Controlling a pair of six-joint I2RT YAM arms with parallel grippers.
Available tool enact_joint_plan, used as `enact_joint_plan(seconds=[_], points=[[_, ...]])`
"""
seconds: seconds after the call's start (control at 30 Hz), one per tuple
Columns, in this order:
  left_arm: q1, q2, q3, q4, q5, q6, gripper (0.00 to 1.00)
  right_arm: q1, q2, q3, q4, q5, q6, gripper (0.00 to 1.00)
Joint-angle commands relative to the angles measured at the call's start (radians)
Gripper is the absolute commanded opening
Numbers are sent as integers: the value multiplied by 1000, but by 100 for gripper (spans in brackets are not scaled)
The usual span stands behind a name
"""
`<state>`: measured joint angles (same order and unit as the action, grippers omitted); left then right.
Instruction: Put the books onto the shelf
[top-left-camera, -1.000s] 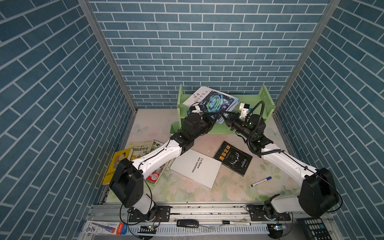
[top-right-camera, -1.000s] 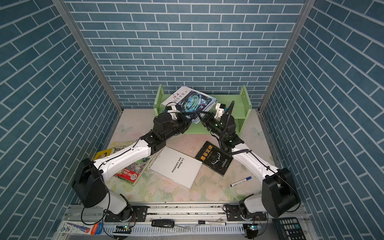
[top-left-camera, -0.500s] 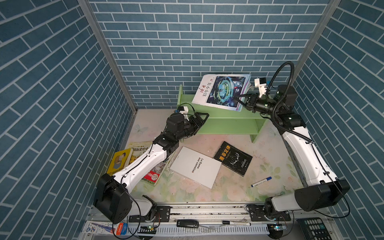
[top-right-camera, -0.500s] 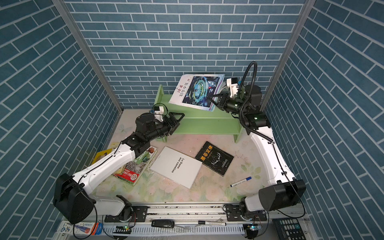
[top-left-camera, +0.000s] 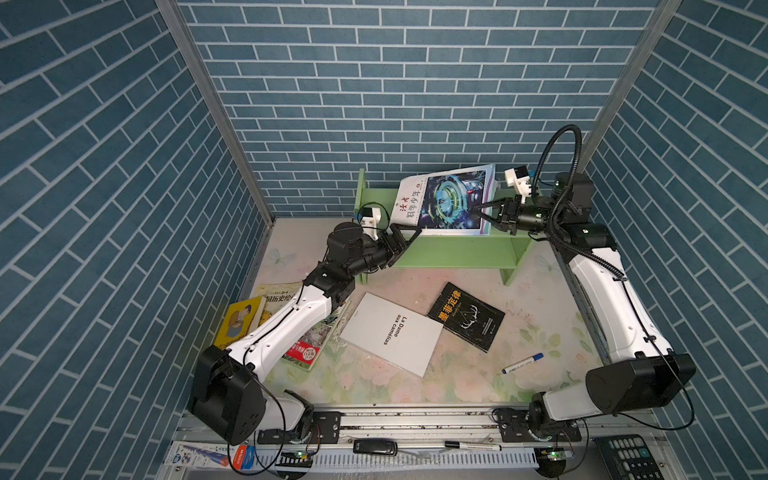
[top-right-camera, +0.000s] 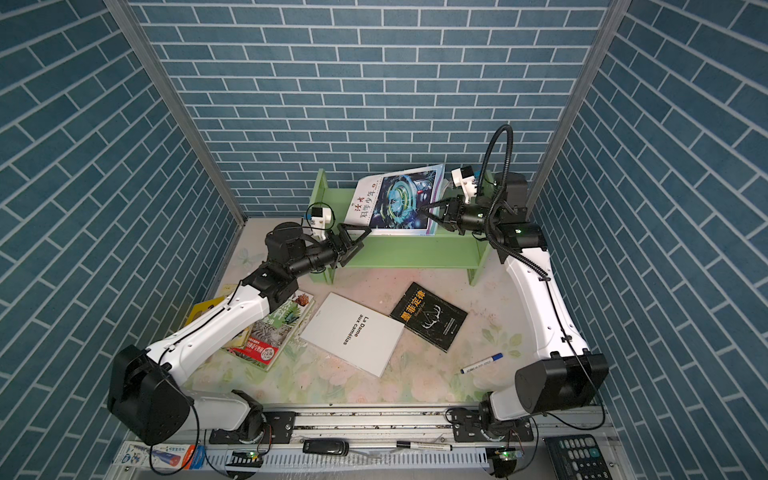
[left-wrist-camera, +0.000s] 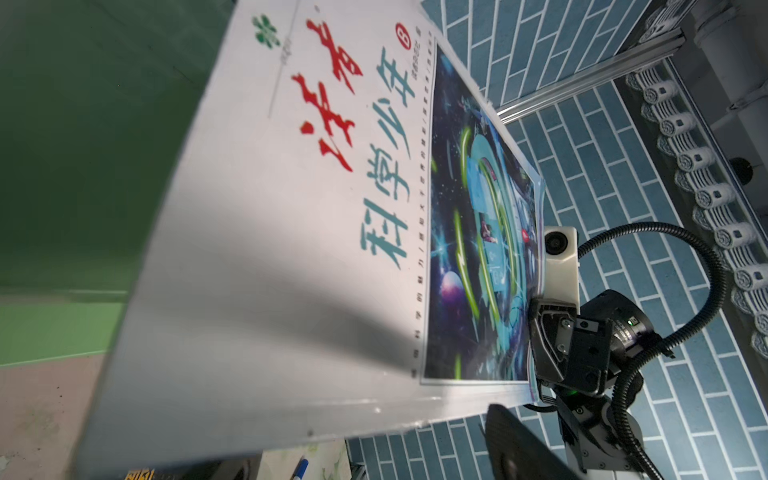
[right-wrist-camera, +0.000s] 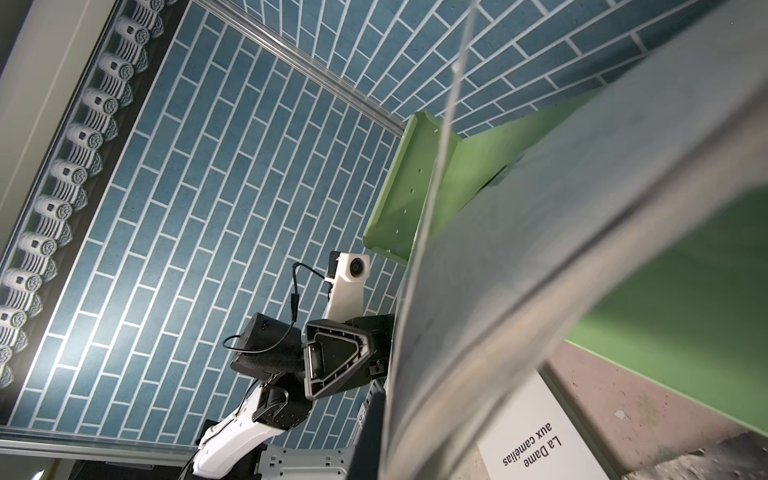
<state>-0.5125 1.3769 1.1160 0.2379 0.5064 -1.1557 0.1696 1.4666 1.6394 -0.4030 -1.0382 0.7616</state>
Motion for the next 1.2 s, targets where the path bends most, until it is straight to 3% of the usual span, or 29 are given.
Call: enact_joint_plan(seconds=[0.0, 0.17, 0.27, 0.37, 0.57, 0.63, 0.87, 1.0, 1.1, 1.13, 1.17], points=[[11, 13, 20, 29, 17, -11, 84, -7, -12, 14, 42, -91, -28, 0], [29, 4, 20, 77, 24, -29, 85, -25, -24, -5, 38, -128, -33, 0], [41, 13, 29, 93, 44, -43, 79, -30, -34, -29, 56, -132, -31, 0], [48, 26, 37, 130, 65, -68, 67, -32, -32, -38, 63, -141, -28, 0], [54, 36, 60, 125, 58, -48, 28, -40, -13, -26, 61, -140, -25, 0], [54, 56, 98, 112, 58, -29, 22, -44, 10, -1, 65, -116, -16, 0], [54, 175, 366, 121, 131, 40, 13, -50, 95, 191, 127, -20, -1, 0], [53, 180, 399, 0, 37, 144, 13, -51, 171, 273, -6, 98, -57, 0], [53, 191, 348, -13, -25, 133, 13, -51, 258, 310, -106, 147, -56, 6], [53, 194, 329, -18, -43, 124, 13, -51, 269, 297, -109, 165, -52, 16], [53, 198, 310, -14, -55, 116, 12, -51, 274, 282, -114, 198, -55, 33]])
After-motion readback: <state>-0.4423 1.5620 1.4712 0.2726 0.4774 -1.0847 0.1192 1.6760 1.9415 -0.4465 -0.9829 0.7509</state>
